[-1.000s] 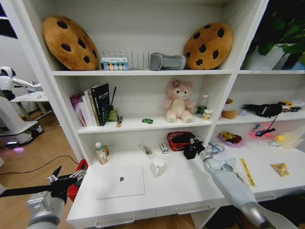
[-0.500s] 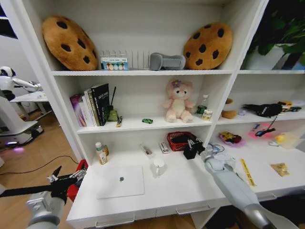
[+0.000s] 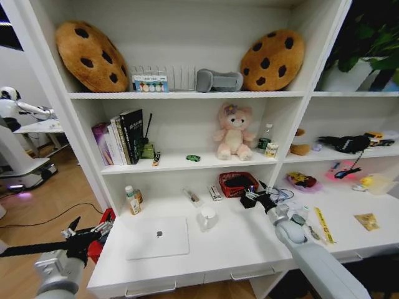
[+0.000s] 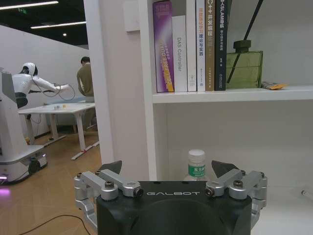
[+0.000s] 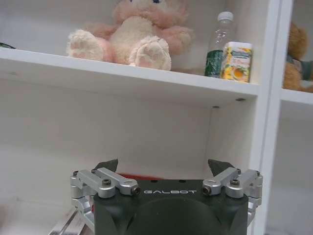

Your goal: Organize the objects on the table.

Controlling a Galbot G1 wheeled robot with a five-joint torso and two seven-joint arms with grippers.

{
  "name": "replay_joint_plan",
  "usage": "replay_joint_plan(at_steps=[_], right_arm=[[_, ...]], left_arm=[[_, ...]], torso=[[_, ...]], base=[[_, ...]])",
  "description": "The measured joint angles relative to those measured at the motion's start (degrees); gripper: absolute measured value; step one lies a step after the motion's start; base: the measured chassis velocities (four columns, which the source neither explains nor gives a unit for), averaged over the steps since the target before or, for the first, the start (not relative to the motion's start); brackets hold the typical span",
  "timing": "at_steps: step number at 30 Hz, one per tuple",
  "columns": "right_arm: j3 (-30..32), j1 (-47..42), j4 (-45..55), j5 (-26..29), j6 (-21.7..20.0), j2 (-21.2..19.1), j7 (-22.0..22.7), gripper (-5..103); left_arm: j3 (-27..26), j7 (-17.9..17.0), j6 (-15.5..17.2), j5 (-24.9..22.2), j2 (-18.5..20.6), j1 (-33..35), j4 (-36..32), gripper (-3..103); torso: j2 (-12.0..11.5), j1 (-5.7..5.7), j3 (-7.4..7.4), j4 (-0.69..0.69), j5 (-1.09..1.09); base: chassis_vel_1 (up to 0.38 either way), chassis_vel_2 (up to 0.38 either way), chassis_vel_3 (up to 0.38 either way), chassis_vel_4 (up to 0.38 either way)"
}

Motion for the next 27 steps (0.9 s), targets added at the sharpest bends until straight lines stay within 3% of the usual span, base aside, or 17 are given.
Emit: replay_joint_plan(at_steps=[8,10,11,13,20,27], right_arm=[[13.01,-21.02,15.33,-5.76,-6.34,4.03,2.07,100],[19.57,-32.83,22.37,-7.04,-6.17,8.58,0.90,100],[19.57,-32.83,22.37,-7.04,-6.17,8.58,0.90,100],[24.35,-39.65,24.99,-7.26,-2.04,14.91,-2.66,100],[26.35,-41.35,23.66,-7.51,1.56,17.93,-5.11,100],[25.97,-39.95,21.54,-6.97,2.77,17.62,-5.41,100]], left_arm=[[0.00,-0.01,0.00,0.00,0.00,0.01,0.00,100],[0.00,-0.01,0.00,0.00,0.00,0.00,0.00,100],[0.00,-0.01,0.00,0.00,0.00,0.00,0.00,100],[0.00,-0.01,0.00,0.00,0.00,0.00,0.00,100],[0.00,-0.02,0.00,0.00,0.00,0.00,0.00,100],[0.01,-0.01,0.00,0.00,0.00,0.00,0.00,100]], torso=[[0.01,-0.01,-0.01,-0.01,-0.01],[0.02,-0.02,-0.01,-0.04,0.00],[0.02,-0.02,-0.01,-0.04,0.00],[0.02,-0.02,0.00,-0.02,0.00],[0.00,0.00,0.01,-0.01,0.01],[-0.01,0.01,0.02,-0.03,0.03]], base=[[0.000,0.000,0.000,0.000],[0.000,0.000,0.000,0.000],[0.000,0.000,0.000,0.000],[-0.020,-0.015,0.033,0.023],[-0.096,-0.101,0.113,0.085],[-0.210,-0.227,0.211,0.207]])
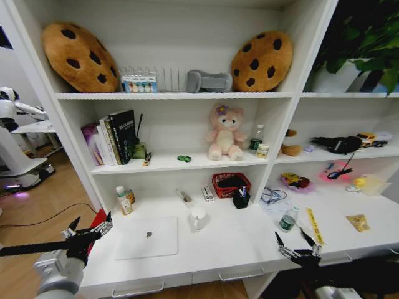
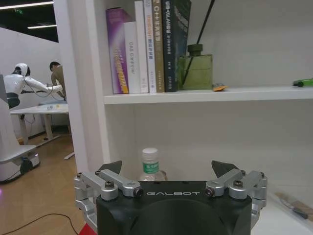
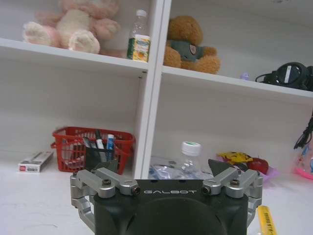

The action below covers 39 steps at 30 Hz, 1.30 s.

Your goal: Organize the objects on the table.

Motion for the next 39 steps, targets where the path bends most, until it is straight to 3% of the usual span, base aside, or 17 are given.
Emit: replay_joint_plan(at_steps=[11,12,15,22,26,29,39], right_arm=[[-2.73,4.01,-3.42,0.89,1.28,-1.74,-1.66,100],[-3.16,4.40,-3.78,0.91,1.44,-1.92,-1.86,100],[-3.95,5.54,-5.29,1.71,4.38,-2.35,-5.85,100],[-4.87,8.39,-7.06,3.03,5.40,-5.11,-9.52,100],[-6.26,12.27,-8.49,4.69,4.39,-7.65,-10.45,100],[-10.04,20.11,-11.53,6.44,0.49,-11.56,-8.90,100],[-16.93,27.09,-16.32,6.35,-2.39,-13.47,-8.64,100]], left_arm=[[0.01,0.07,0.00,0.00,-0.01,0.00,0.00,100],[0.01,0.08,0.00,0.00,-0.01,0.01,-0.01,100],[0.02,0.10,0.00,0.00,-0.01,0.00,0.00,100],[0.00,0.07,0.00,0.00,-0.01,0.00,0.01,100],[-0.01,0.04,0.00,0.00,0.00,0.00,0.01,100],[-0.01,0.03,0.00,0.00,0.00,0.00,0.01,100],[-0.01,0.02,0.00,0.00,0.00,0.00,0.01,100]], torso=[[0.01,-0.02,-0.01,0.02,-0.04],[0.00,-0.01,0.00,0.04,0.03],[0.00,-0.01,0.00,0.02,-0.01],[0.00,-0.01,-0.01,0.00,-0.06],[0.00,0.00,-0.01,0.02,-0.04],[0.00,-0.01,0.00,0.02,-0.01],[0.00,0.00,0.00,0.01,-0.02]], base=[[-0.270,-0.277,0.297,0.260],[-0.208,-0.205,0.175,0.234],[-0.045,-0.177,0.148,0.052],[0.020,0.019,-0.003,-0.027],[0.067,0.081,-0.063,-0.067],[0.005,0.019,-0.006,-0.009],[0.000,0.000,0.000,0.000]])
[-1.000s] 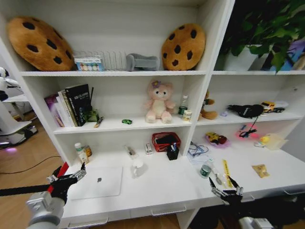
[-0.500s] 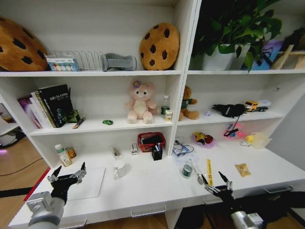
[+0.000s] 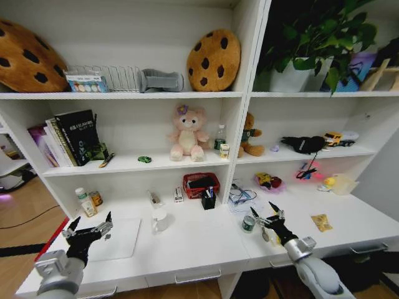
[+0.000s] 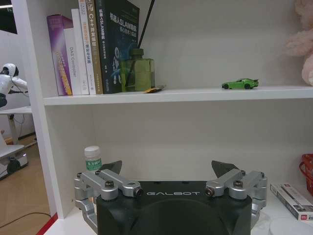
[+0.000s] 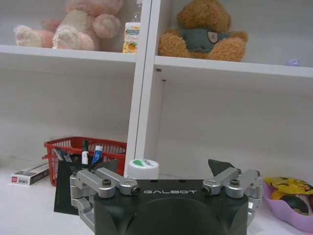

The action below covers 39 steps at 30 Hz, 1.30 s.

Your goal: Organize the objects on the table.

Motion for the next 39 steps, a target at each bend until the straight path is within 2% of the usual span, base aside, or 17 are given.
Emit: replay_joint_plan(at_steps=[7,10,11,14,15,16,18,20,21,23,24,27,34,39], right_arm=[[-2.37,1.25,-1.27,-0.98,-1.20,-0.17,0.50,102],[-2.37,1.03,-1.57,-1.29,-1.20,0.19,0.77,93],[-2.37,1.03,-1.57,-1.29,-1.20,0.19,0.77,93],[-2.24,0.61,-1.64,-1.59,-0.90,0.56,0.79,78],[-2.24,0.61,-1.64,-1.59,-0.90,0.56,0.79,78],[-2.14,0.52,-1.64,-1.62,-0.74,0.58,0.77,67],[-2.09,0.48,-1.63,-1.63,-0.69,0.58,0.75,67],[-2.01,0.46,-1.53,-1.64,-0.63,0.56,0.73,56],[-2.01,0.46,-1.53,-1.64,-0.63,0.56,0.73,56],[-1.98,0.48,-1.35,-1.72,-0.59,0.56,1.04,45],[-1.98,0.48,-1.35,-1.72,-0.59,0.56,1.04,45],[-1.69,0.44,-1.19,-1.63,-0.61,0.65,1.44,30],[-0.41,-0.75,-0.54,-1.06,-0.44,0.80,1.38,30],[5.53,-7.00,6.76,0.43,-0.30,1.82,0.98,30]], left_arm=[[0.00,0.00,0.00,0.00,0.00,0.00,0.00,100],[0.00,-0.01,0.00,0.00,0.00,0.00,0.00,100],[0.00,-0.01,0.00,0.00,0.00,0.00,0.00,100],[0.00,0.00,0.00,0.00,0.00,0.00,0.00,100],[0.00,0.00,0.00,0.00,0.00,0.00,0.00,100],[0.00,-0.01,0.00,0.00,0.00,0.00,0.00,100],[0.00,-0.01,0.00,0.00,0.00,0.00,0.00,100],[0.00,0.00,0.00,0.00,0.00,0.00,0.00,100],[0.00,0.00,0.00,0.00,0.00,0.00,0.00,100],[0.00,-0.01,0.00,0.00,0.00,0.00,0.00,100],[0.00,-0.01,0.00,0.00,0.00,0.00,0.00,100],[0.00,-0.01,0.00,0.00,0.00,0.00,0.00,100],[0.00,-0.01,0.00,0.00,0.00,0.00,0.00,100],[0.00,-0.01,0.00,0.00,0.00,0.00,-0.01,100]], torso=[[0.00,0.00,0.00,0.00,0.00],[0.00,0.00,0.00,0.00,0.00],[0.00,0.00,0.00,0.00,0.00],[0.00,0.00,-0.01,0.00,0.00],[0.00,0.00,-0.01,0.00,0.00],[0.00,0.00,-0.01,0.00,0.00],[0.00,0.00,-0.01,0.00,0.00],[0.00,0.00,-0.01,0.00,0.00],[0.00,0.00,-0.01,0.00,0.00],[0.01,0.00,-0.01,0.00,0.00],[0.01,0.00,-0.01,0.00,0.00],[0.01,0.00,-0.01,0.00,0.00],[0.01,0.00,0.00,0.00,0.01],[0.01,0.00,0.00,0.03,0.00]], base=[[0.000,0.000,0.000,0.000],[0.000,0.000,0.000,0.000],[0.000,0.000,0.000,0.000],[0.000,0.000,0.000,0.000],[0.000,0.000,0.000,0.000],[0.000,0.000,0.000,0.000],[0.000,0.000,0.000,0.000],[0.000,0.000,0.000,0.000],[0.000,0.000,0.000,0.000],[0.000,0.000,0.000,0.000],[0.000,0.000,0.000,0.000],[0.000,0.000,0.000,0.000],[0.000,0.000,0.000,0.000],[0.000,0.000,0.000,0.000]])
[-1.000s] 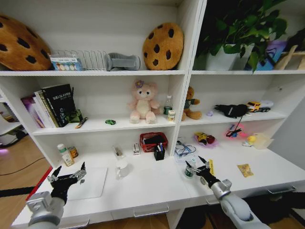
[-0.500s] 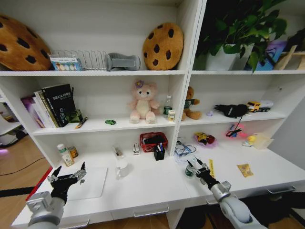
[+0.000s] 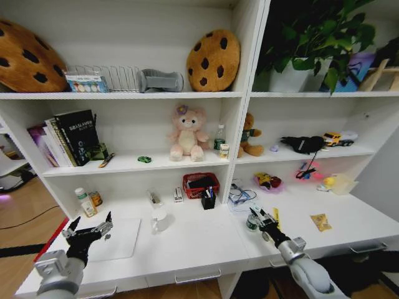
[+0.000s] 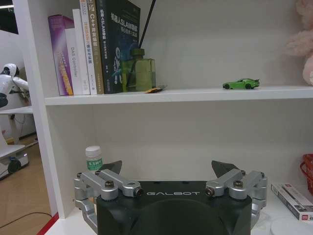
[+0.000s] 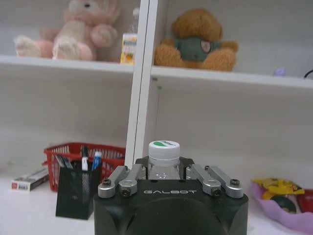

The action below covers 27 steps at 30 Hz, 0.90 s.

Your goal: Organize the objects on the table.

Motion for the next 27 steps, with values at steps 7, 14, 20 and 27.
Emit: replay_joint_plan(at_steps=[7,14,20,27], right_arm=[[13.69,-24.19,15.50,1.20,8.54,8.55,-4.58,30],[14.56,-36.83,11.40,-2.90,23.96,14.82,-7.32,30],[9.33,-34.18,-0.44,-7.46,28.54,15.79,-7.42,30],[4.57,-23.54,-15.57,-11.29,29.09,15.48,-6.88,30]], left_arm=[[0.00,-0.03,0.00,0.00,0.00,0.00,0.00,100],[0.00,-0.01,0.00,0.00,0.00,0.00,0.00,100],[0.00,0.00,0.00,0.00,0.00,0.00,0.00,100],[0.00,-0.01,0.00,0.00,0.00,0.00,0.00,100]], torso=[[0.01,-0.01,-0.01,-0.04,-0.01],[0.01,-0.02,-0.02,-0.03,0.00],[0.01,-0.02,0.00,-0.04,0.00],[0.00,-0.01,0.00,-0.02,-0.01]], base=[[0.000,0.000,0.000,0.000],[0.000,0.000,0.000,0.000],[0.000,0.000,0.000,0.000],[0.000,0.000,0.000,0.000]])
